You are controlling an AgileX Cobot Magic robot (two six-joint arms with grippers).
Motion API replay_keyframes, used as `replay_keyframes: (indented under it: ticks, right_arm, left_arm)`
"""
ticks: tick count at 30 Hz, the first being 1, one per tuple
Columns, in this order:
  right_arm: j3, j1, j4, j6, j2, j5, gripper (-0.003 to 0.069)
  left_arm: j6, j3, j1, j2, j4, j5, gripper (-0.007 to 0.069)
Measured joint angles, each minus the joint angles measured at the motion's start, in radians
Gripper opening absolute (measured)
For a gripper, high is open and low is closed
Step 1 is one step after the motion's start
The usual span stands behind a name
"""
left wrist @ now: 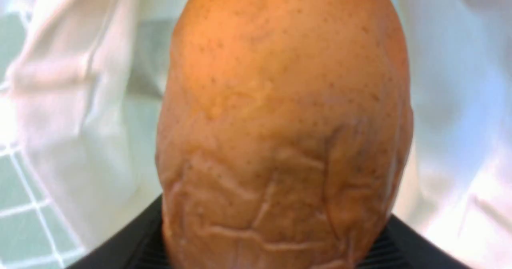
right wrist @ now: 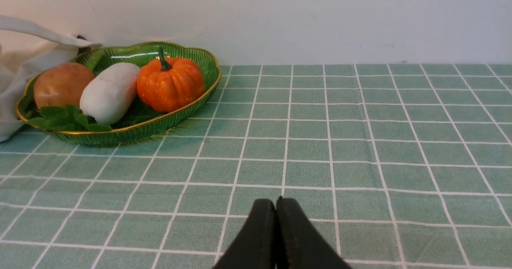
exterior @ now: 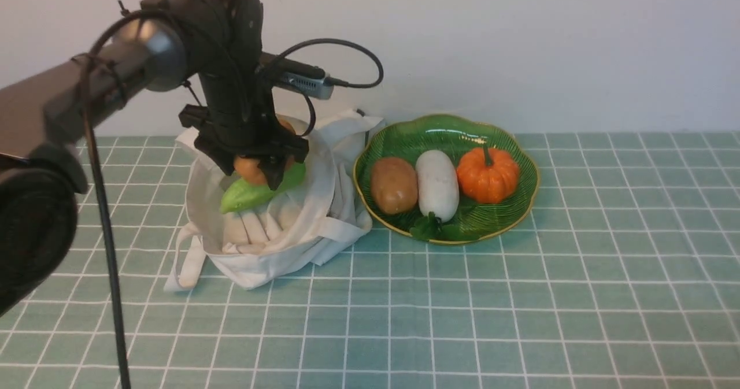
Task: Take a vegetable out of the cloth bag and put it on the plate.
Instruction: Use the left arm to grab a potato from the bag, then use the left arm to put the potato into the empty plate on the right
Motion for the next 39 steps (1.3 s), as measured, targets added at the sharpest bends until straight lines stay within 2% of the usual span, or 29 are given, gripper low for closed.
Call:
replay_keyframes:
  ticks: [7,12,14,16,17,24,30,39]
  right_arm:
    - [0.000,0.000,0.000,0.000,0.000,0.000,-0.0016]
    - [0.000,0.000,0.000,0.000,0.000,0.000,-0.0016]
    - [0.000,0.000,0.000,0.000,0.000,0.000,-0.0016]
    - [0.000,0.000,0.000,0.000,0.000,0.000,-0.0016]
    - [0.000,0.000,0.000,0.000,0.000,0.000,-0.0016]
    - [0.000,0.000,0.000,0.000,0.000,0.000,-0.0016]
    - [0.000,0.000,0.000,0.000,0.000,0.000,-0.0016]
    - [0.000,0.000,0.000,0.000,0.000,0.000,-0.0016]
  left_arm:
    - [0.000,0.264,0.000,-0.173,-0.005,0.003,0.0467]
    - [0.000,0.312,0.000,-0.308,-0.059,0.006,0.0467]
    - [0.000,0.271,-0.002,-0.388,-0.170,0.007,0.0467]
    - [0.000,0.249,-0.009,-0.399,-0.216,0.008,0.0467]
    - [0.022,0.210,-0.031,-0.399,-0.291,0.008,0.0467]
    - [0.058,0.098,-0.122,-0.266,-0.451,-0.037,0.0467]
    - [0.056,-0.030,-0.188,-0.042,-0.555,-0.197,0.0467]
    - [0.055,-0.151,-0.199,0.140,-0.672,-0.267,0.0467]
